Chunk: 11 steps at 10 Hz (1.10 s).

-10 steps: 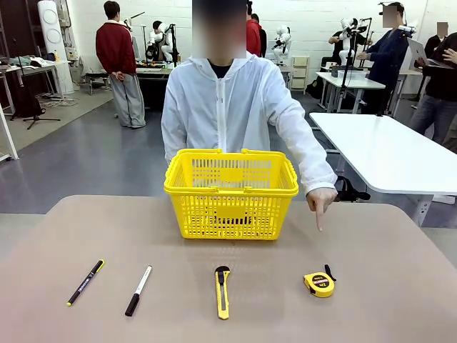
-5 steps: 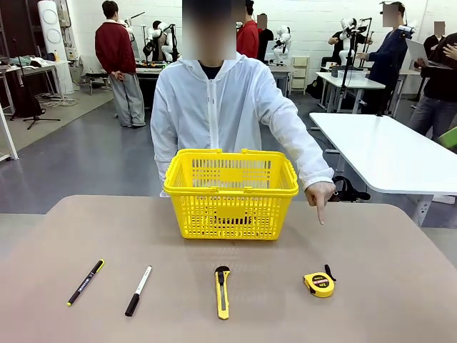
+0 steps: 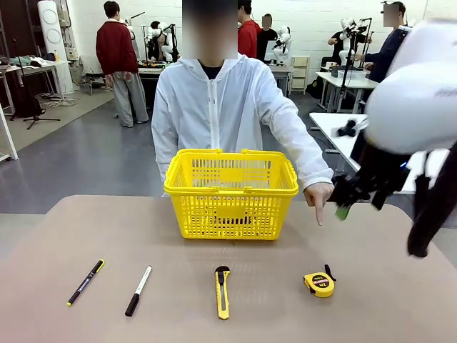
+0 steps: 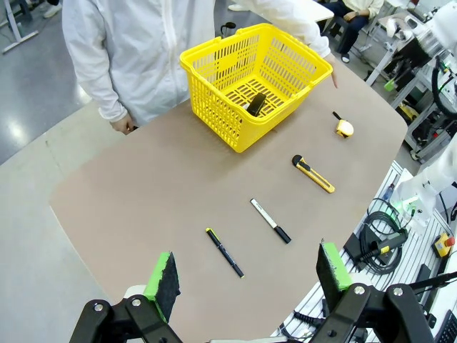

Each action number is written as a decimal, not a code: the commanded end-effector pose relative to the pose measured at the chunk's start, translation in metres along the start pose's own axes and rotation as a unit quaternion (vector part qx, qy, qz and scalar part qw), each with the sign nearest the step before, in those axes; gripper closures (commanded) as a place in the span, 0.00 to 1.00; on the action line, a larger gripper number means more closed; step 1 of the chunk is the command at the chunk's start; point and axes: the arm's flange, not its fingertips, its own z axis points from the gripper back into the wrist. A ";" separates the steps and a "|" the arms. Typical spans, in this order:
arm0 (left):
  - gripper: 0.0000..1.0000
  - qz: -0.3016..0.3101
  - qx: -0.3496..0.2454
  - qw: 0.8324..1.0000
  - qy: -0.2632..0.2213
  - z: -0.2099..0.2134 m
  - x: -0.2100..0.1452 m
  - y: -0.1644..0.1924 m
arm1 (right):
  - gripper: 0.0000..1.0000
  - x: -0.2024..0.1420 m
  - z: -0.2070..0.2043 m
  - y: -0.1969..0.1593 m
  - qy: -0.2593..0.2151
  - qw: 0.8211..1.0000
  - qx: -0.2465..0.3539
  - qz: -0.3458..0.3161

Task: Place the items the person wants into the basket.
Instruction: Pick up the item the person points to and place it in the Market Basket.

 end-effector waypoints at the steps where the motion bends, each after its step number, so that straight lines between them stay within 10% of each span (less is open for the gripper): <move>1: 0.00 -0.004 -0.005 1.000 -0.002 0.001 0.000 0.000 | 0.00 0.011 -0.031 0.015 0.019 1.000 -0.019 0.002; 11: 0.00 -0.004 -0.005 1.000 -0.002 0.001 0.000 0.000 | 0.00 0.016 -0.059 0.021 0.025 1.000 0.005 0.007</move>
